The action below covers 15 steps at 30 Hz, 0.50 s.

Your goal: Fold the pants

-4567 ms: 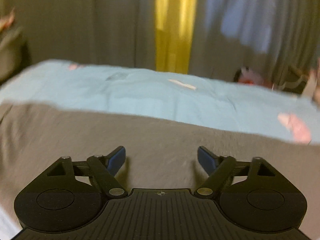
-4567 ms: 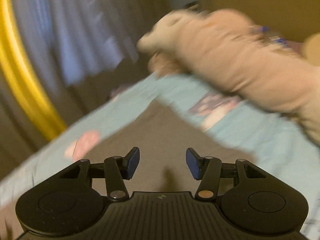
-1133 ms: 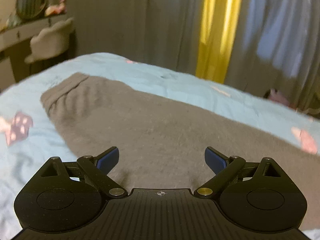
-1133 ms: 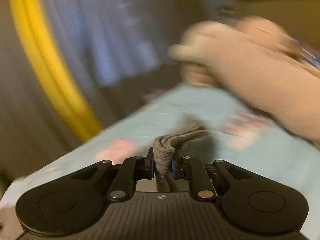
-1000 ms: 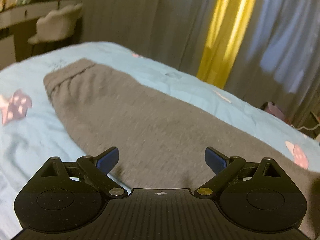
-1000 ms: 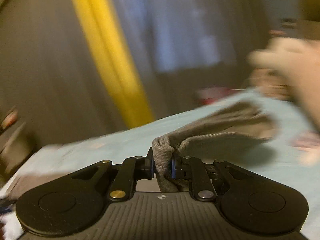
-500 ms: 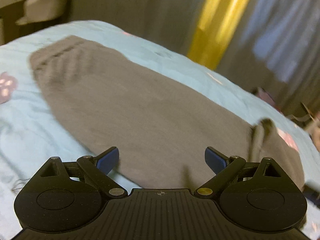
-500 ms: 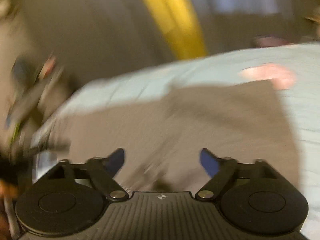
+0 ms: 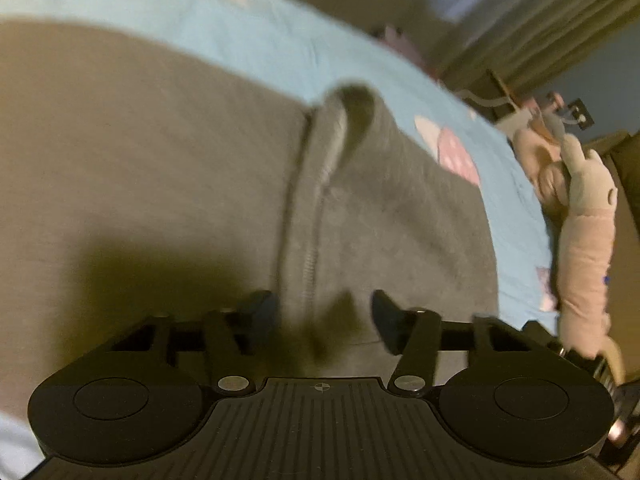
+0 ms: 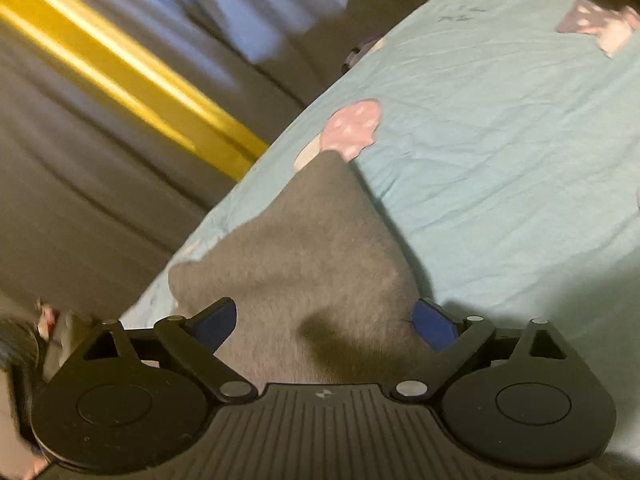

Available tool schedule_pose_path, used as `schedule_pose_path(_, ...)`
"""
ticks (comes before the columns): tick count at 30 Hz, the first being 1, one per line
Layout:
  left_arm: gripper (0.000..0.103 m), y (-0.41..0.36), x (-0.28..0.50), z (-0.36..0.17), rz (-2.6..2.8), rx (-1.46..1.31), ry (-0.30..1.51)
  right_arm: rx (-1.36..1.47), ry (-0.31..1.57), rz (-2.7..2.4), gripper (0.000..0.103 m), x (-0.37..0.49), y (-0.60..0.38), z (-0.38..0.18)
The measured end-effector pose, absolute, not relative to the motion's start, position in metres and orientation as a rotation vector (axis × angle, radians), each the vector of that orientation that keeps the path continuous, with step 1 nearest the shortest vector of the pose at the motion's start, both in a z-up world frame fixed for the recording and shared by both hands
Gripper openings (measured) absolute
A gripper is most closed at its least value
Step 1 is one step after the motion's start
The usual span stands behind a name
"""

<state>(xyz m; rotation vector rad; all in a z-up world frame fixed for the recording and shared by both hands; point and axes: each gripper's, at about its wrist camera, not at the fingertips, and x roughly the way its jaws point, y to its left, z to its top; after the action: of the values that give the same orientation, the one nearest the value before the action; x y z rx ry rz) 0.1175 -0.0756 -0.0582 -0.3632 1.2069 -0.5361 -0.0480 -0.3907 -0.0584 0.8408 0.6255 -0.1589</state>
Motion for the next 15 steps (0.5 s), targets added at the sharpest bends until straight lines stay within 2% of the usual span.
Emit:
schedule_pose_path(4, 0.057, -0.090, 0.135, -0.075, -0.501, -0.367, 1.253, 0.845, 0.623, -0.143, 0.099, -0.045, -0.392, -0.060)
schedule_pose_path(5, 0.052, -0.091, 0.137, -0.075, -0.498, -0.385, 1.255, 0.855, 0.620, -0.143, 0.099, -0.044, -0.393, -0.062)
schedule_pose_path(7, 0.023, -0.093, 0.138, -0.074, -0.481, -0.355, 1.252, 0.872, 0.613, -0.141, 0.099, -0.044, -0.395, -0.064)
schedule_pose_path(9, 0.017, -0.087, 0.135, -0.071, -0.495, -0.371, 1.233, 0.884, 0.604, -0.137, 0.099, -0.044, -0.397, -0.063)
schedule_pose_path(15, 0.015, -0.058, 0.119, -0.037, -0.552, -0.426, 1.120, 0.842, 0.579, -0.111, 0.099, -0.049, -0.388, -0.054)
